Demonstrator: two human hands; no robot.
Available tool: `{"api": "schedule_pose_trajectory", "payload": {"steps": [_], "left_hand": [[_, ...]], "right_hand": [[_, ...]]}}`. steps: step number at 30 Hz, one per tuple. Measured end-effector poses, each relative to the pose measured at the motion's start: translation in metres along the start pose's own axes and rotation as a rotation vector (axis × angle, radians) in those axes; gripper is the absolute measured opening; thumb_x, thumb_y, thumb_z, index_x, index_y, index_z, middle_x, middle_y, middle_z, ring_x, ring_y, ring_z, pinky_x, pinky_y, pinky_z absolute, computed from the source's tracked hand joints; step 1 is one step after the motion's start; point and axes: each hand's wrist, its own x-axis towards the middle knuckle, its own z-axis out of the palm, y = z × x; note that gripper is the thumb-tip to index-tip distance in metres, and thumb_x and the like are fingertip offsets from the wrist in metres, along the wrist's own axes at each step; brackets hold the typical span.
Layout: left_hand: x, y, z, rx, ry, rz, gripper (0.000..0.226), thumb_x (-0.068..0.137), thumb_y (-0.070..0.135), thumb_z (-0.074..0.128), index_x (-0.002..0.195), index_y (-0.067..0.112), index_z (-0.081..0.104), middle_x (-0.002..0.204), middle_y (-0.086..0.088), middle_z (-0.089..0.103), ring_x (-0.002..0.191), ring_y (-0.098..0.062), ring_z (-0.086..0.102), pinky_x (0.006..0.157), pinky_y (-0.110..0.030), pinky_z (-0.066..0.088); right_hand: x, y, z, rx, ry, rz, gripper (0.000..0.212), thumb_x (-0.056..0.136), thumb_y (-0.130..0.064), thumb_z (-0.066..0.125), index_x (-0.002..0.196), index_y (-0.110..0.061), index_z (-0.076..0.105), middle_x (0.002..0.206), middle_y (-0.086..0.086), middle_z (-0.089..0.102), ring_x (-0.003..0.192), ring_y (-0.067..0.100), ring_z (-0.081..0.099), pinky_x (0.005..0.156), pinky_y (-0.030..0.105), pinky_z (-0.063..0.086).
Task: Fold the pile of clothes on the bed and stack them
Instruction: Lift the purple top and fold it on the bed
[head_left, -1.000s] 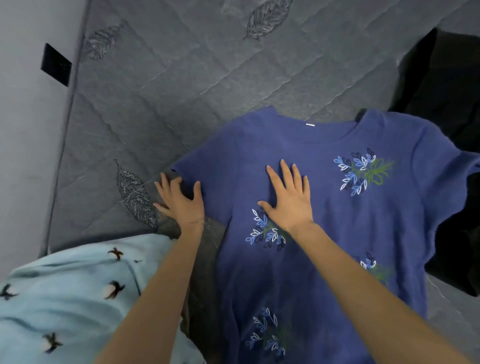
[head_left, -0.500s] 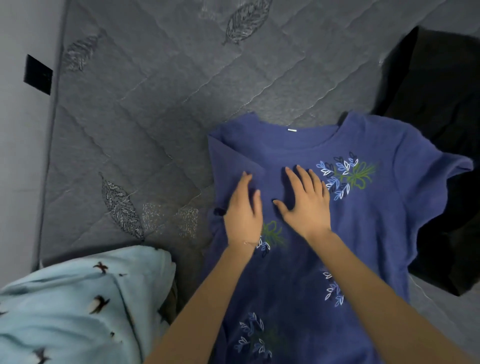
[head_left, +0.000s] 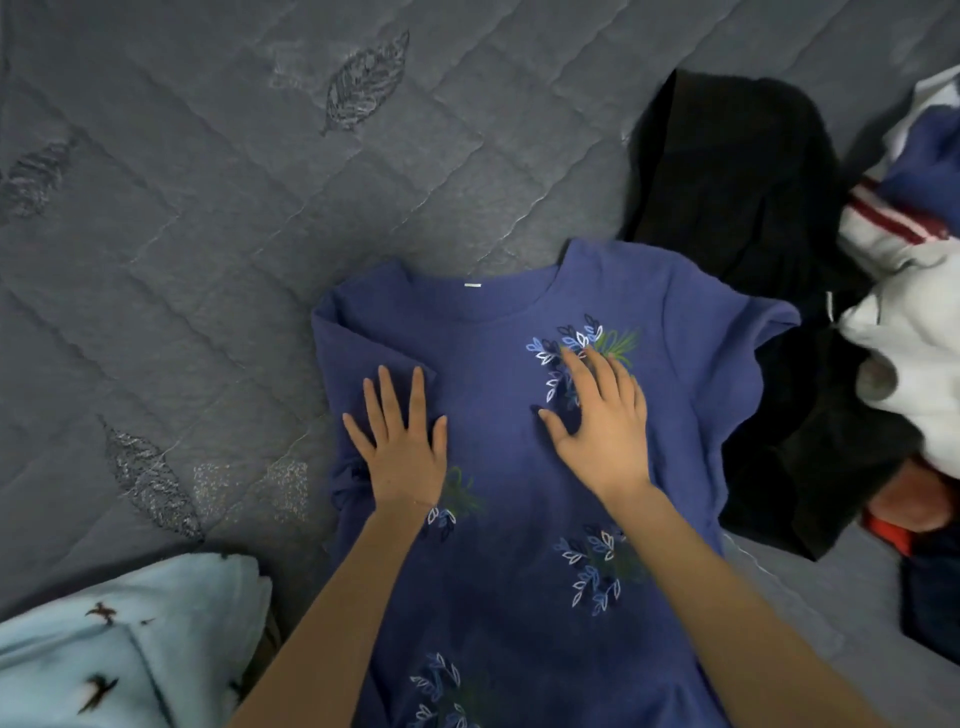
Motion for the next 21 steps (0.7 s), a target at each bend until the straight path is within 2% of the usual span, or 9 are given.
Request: {"api": "schedule_pose_trajectory", "payload": {"steps": [2, 6, 9, 12, 15, 17, 19, 21], "left_hand": [[0.003, 0.023, -0.01, -0.027, 0.014, 0.061, 0.058, 0.097, 0.045, 0.028, 0.151, 0.024, 0.019, 0.158, -0.014, 0.014, 0.146, -0.032, 0.009, 0.114, -0.055, 0.0], [0.012, 0.079, -0.016, 0.027, 0.031, 0.27, 0.056, 0.095, 0.034, 0.032, 0.149, 0.02, 0.027, 0.157, -0.014, 0.019, 0.144, -0.033, 0.015, 0.114, -0.056, 0.007], [0.015, 0.121, -0.014, 0.037, 0.04, 0.331, 0.058, 0.092, 0.026, 0.049, 0.147, 0.018, 0.033, 0.155, -0.016, 0.025, 0.142, -0.036, 0.024, 0.114, -0.059, 0.012], [0.014, 0.15, -0.011, 0.07, 0.028, 0.387, 0.064, 0.088, 0.025, 0.06, 0.146, 0.018, 0.034, 0.153, -0.015, 0.031, 0.14, -0.036, 0.029, 0.112, -0.061, 0.017], [0.012, 0.165, -0.008, 0.115, 0.023, 0.398, 0.064, 0.09, 0.029, 0.052, 0.148, 0.019, 0.025, 0.153, -0.012, 0.032, 0.141, -0.034, 0.029, 0.113, -0.059, 0.012], [0.01, 0.171, -0.004, 0.128, 0.009, 0.39, 0.064, 0.091, 0.031, 0.052, 0.147, 0.019, 0.025, 0.152, -0.012, 0.034, 0.14, -0.034, 0.03, 0.113, -0.059, 0.015], [0.008, 0.173, 0.001, 0.143, -0.014, 0.389, 0.063, 0.091, 0.032, 0.054, 0.147, 0.019, 0.029, 0.151, -0.012, 0.035, 0.14, -0.034, 0.031, 0.113, -0.059, 0.02], [0.007, 0.172, 0.003, 0.156, -0.024, 0.388, 0.058, 0.093, 0.033, 0.049, 0.146, 0.018, 0.032, 0.151, -0.012, 0.035, 0.14, -0.034, 0.032, 0.112, -0.06, 0.023]], "right_hand": [[0.0, 0.018, -0.016, 0.016, 0.082, 0.065, 0.065, 0.081, -0.04, 0.058, 0.141, -0.02, 0.044, 0.147, 0.007, 0.042, 0.138, 0.032, 0.031, 0.112, 0.053, 0.027], [0.003, 0.06, -0.049, 0.072, 0.258, 0.306, 0.066, 0.078, -0.033, 0.063, 0.139, -0.013, 0.047, 0.146, 0.014, 0.041, 0.135, 0.038, 0.035, 0.107, 0.052, 0.03], [0.012, 0.093, -0.07, 0.289, 0.261, 0.533, 0.069, 0.087, -0.029, 0.066, 0.145, -0.007, 0.035, 0.152, 0.015, 0.03, 0.138, 0.035, 0.028, 0.109, 0.047, 0.027], [0.024, 0.114, -0.082, 0.509, 0.309, 0.636, 0.064, 0.093, -0.026, 0.059, 0.145, -0.002, 0.031, 0.145, 0.017, 0.04, 0.134, 0.032, 0.036, 0.111, 0.04, 0.031], [0.043, 0.124, -0.089, 0.682, 0.232, 0.704, 0.065, 0.093, -0.026, 0.059, 0.147, -0.003, 0.029, 0.142, 0.014, 0.046, 0.13, 0.027, 0.044, 0.108, 0.032, 0.035], [0.057, 0.132, -0.09, 0.757, 0.129, 0.724, 0.078, 0.086, -0.027, 0.067, 0.148, -0.007, 0.025, 0.144, 0.013, 0.044, 0.13, 0.028, 0.045, 0.109, 0.04, 0.038], [0.068, 0.142, -0.089, 0.835, 0.053, 0.754, 0.083, 0.078, -0.027, 0.074, 0.145, -0.008, 0.029, 0.131, 0.012, 0.055, 0.116, 0.03, 0.056, 0.099, 0.044, 0.047], [0.075, 0.149, -0.093, 0.871, 0.058, 0.742, 0.059, 0.079, -0.02, 0.075, 0.129, -0.008, 0.046, 0.101, 0.006, 0.061, 0.093, 0.023, 0.061, 0.083, 0.034, 0.05]]}}
